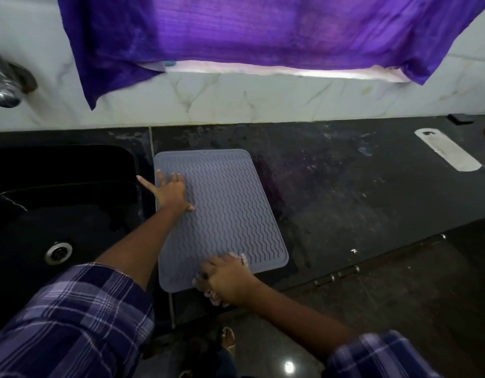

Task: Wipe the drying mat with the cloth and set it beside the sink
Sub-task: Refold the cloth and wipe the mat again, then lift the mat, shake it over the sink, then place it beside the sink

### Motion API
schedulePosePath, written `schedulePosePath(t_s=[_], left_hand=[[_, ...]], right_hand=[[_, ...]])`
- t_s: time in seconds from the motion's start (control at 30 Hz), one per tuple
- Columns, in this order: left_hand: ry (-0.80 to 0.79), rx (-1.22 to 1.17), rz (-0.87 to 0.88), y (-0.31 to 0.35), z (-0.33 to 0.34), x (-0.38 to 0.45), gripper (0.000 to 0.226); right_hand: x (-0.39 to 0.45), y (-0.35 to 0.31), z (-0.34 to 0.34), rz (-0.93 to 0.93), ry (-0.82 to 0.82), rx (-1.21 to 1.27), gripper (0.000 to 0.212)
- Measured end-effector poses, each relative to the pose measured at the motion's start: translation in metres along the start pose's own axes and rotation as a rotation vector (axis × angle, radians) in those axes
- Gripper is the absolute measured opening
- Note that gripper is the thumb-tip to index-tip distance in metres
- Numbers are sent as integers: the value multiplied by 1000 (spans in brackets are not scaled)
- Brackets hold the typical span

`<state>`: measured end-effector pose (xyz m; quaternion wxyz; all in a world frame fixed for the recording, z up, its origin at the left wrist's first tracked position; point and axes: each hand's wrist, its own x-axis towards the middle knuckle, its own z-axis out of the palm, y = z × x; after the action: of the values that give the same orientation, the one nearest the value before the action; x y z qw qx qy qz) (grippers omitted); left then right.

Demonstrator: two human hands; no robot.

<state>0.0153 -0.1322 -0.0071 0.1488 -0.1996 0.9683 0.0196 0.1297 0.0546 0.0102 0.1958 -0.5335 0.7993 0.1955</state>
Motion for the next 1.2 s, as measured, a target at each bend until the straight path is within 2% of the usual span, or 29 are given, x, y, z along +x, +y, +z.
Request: schedulePosePath(t_s=[0.07,0.13,0.2,0.3,0.4,0.47,0.5,0.57,0.63,0.73,0.8,0.97,1.03,1.1,1.2], left_hand=[[-21,25,-18,-2,0,3,91],[-26,1,-7,-4,0,8,60],[61,-164,38,-7,1,15,34],[200,-290,74,-11,1,30,33],[217,-215,17,-16,-4,52,21],[143,-139,-58,-19,-11,70,27],[115,-97,-95,-20,-16,79,29],[104,-62,-149,-21,-25,98,30],[77,-79,-173,-25,-31,116,37],[-43,-89,-163,-32,-31,141,50],[-88,-51,-164,-33,-27,153,50],[-43,49,-209,-23,-33,164,42],[35,45,-217,-22,-38,164,33],[141,-48,-202,-26,-41,154,26],[283,-323,-179,-39,-48,133,17]], right_hand=[[-9,24,4,173,-53,45,39],[-29,71,7,397,-95,60,30],[-50,133,8,557,-40,97,28],[-72,220,16,754,68,79,32],[-59,263,32,900,-24,257,52],[-29,274,26,901,-45,387,65],[-9,279,18,872,13,403,65],[36,288,-6,759,214,412,56],[80,297,-30,637,348,451,43],[134,314,-47,576,344,520,45],[157,323,-46,586,318,547,46],[183,331,-35,631,342,590,28],[184,330,-37,646,370,555,24],[181,327,-39,657,409,518,22],[165,318,-52,637,460,508,19]])
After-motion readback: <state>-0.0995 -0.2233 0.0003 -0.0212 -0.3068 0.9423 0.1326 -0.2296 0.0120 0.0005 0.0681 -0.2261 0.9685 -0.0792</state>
